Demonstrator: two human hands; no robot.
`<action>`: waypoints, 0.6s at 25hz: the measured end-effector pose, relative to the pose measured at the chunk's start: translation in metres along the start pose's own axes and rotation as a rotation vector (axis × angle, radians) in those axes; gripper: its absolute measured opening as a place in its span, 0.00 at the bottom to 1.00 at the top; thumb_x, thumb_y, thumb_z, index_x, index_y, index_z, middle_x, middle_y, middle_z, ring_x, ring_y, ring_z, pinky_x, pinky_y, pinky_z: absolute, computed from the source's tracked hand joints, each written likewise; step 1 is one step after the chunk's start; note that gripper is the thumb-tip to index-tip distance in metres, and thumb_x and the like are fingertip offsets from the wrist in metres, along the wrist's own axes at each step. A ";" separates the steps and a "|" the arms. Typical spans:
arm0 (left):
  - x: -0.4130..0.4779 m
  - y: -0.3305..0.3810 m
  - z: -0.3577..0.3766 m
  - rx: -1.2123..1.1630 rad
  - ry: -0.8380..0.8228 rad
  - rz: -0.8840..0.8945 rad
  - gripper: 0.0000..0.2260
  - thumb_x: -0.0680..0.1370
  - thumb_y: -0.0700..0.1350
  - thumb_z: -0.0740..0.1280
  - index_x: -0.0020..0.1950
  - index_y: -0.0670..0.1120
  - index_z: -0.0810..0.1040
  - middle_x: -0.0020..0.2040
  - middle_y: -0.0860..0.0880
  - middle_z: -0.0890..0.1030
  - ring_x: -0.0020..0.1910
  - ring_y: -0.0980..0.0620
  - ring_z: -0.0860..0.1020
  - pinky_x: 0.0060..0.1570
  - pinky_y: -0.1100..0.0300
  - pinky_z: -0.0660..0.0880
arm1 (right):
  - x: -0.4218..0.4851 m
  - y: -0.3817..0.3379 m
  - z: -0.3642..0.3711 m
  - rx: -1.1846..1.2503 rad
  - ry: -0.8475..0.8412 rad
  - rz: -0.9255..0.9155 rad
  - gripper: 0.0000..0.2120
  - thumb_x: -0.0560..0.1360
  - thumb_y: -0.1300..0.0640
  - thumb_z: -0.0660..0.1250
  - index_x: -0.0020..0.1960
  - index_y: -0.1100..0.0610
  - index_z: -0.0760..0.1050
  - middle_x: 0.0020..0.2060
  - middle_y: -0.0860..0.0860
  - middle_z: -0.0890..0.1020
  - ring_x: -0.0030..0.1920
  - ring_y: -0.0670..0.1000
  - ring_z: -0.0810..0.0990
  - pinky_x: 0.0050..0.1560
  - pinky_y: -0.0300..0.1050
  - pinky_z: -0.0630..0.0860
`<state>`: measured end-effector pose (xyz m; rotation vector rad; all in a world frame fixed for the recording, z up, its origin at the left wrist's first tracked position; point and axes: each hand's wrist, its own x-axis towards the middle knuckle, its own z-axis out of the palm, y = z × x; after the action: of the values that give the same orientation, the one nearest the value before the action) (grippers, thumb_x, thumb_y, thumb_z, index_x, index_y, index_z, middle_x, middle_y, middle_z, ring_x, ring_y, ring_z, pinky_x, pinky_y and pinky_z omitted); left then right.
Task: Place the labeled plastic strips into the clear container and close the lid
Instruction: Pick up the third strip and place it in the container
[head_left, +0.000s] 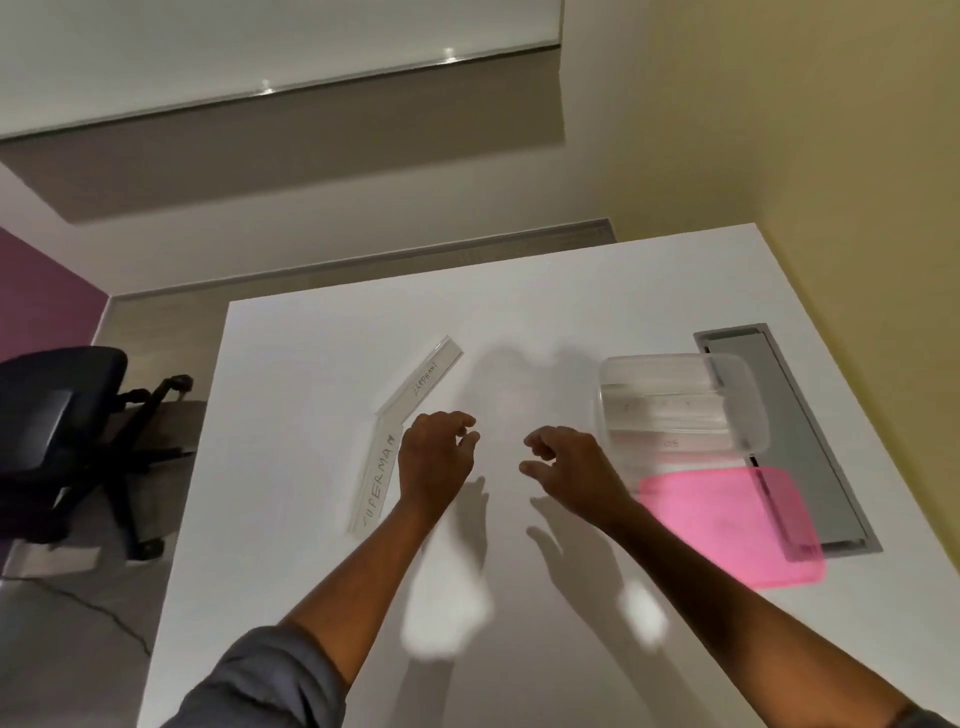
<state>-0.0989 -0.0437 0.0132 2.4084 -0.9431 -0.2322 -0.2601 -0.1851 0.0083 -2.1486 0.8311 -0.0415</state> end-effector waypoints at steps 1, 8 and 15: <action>-0.005 -0.017 -0.009 -0.012 0.002 -0.050 0.09 0.78 0.43 0.77 0.57 0.45 0.88 0.48 0.48 0.89 0.53 0.44 0.85 0.58 0.49 0.80 | 0.000 -0.012 0.021 0.005 -0.037 0.000 0.16 0.74 0.50 0.77 0.60 0.54 0.82 0.46 0.45 0.82 0.46 0.46 0.80 0.51 0.43 0.78; -0.035 -0.125 -0.057 0.009 -0.117 -0.426 0.22 0.79 0.49 0.76 0.72 0.45 0.79 0.67 0.43 0.83 0.65 0.41 0.83 0.59 0.47 0.84 | 0.007 -0.079 0.132 0.054 -0.218 0.055 0.24 0.74 0.49 0.77 0.66 0.56 0.80 0.52 0.48 0.83 0.49 0.47 0.80 0.52 0.42 0.78; -0.058 -0.182 -0.053 -0.009 -0.274 -0.522 0.28 0.78 0.50 0.79 0.74 0.40 0.76 0.70 0.40 0.81 0.66 0.37 0.84 0.59 0.45 0.85 | 0.017 -0.111 0.198 0.060 -0.284 0.153 0.28 0.74 0.52 0.77 0.71 0.58 0.76 0.65 0.53 0.82 0.59 0.52 0.82 0.59 0.44 0.80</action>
<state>-0.0184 0.1292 -0.0426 2.6161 -0.3957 -0.7681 -0.1272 -0.0098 -0.0499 -1.9700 0.8118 0.3061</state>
